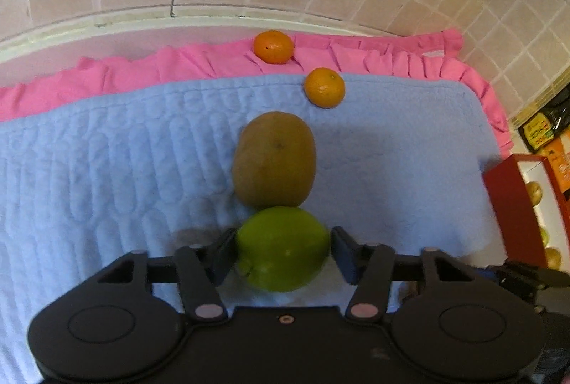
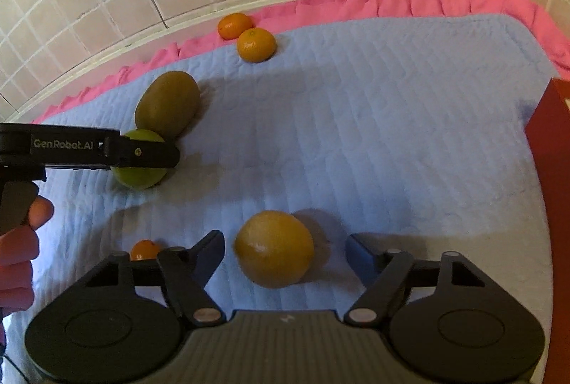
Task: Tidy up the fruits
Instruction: 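Grasp a green apple with the left tool while the right tool grasps a yellow citrus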
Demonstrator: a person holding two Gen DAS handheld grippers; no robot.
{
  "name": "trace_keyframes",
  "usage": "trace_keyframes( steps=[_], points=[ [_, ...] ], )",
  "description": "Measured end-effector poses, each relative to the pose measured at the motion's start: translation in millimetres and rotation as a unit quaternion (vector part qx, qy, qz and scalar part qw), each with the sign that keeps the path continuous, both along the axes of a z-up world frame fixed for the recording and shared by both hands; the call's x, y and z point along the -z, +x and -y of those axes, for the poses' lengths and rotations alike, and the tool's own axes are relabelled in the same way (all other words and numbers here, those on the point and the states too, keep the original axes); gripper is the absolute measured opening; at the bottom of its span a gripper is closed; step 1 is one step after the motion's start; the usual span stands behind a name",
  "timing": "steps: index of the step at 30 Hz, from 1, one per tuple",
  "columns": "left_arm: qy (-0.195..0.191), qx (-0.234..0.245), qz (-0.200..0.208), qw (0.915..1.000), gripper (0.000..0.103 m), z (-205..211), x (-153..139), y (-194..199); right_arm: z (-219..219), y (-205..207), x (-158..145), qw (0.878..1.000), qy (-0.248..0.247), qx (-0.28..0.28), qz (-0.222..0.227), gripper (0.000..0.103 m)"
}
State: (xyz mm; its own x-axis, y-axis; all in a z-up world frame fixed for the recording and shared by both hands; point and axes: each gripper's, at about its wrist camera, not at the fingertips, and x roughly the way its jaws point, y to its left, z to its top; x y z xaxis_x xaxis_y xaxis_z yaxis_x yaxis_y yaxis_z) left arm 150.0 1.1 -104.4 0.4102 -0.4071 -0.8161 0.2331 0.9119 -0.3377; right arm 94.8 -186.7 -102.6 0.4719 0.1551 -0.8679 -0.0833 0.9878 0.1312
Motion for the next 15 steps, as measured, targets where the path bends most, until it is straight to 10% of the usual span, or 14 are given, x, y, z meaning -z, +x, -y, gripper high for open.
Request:
trace_keyframes(
  steps=[7, 15],
  points=[
    [0.019, 0.006, 0.016, 0.9997, 0.065, 2, -7, -14, -4, -1, 0, 1.0, -0.018, -0.001, 0.002, 0.043],
    [0.042, 0.007, 0.055, 0.9976, 0.065, 3, -39, -45, 5, -20, -15, 1.0, 0.017, 0.011, 0.013, 0.042]
  ],
)
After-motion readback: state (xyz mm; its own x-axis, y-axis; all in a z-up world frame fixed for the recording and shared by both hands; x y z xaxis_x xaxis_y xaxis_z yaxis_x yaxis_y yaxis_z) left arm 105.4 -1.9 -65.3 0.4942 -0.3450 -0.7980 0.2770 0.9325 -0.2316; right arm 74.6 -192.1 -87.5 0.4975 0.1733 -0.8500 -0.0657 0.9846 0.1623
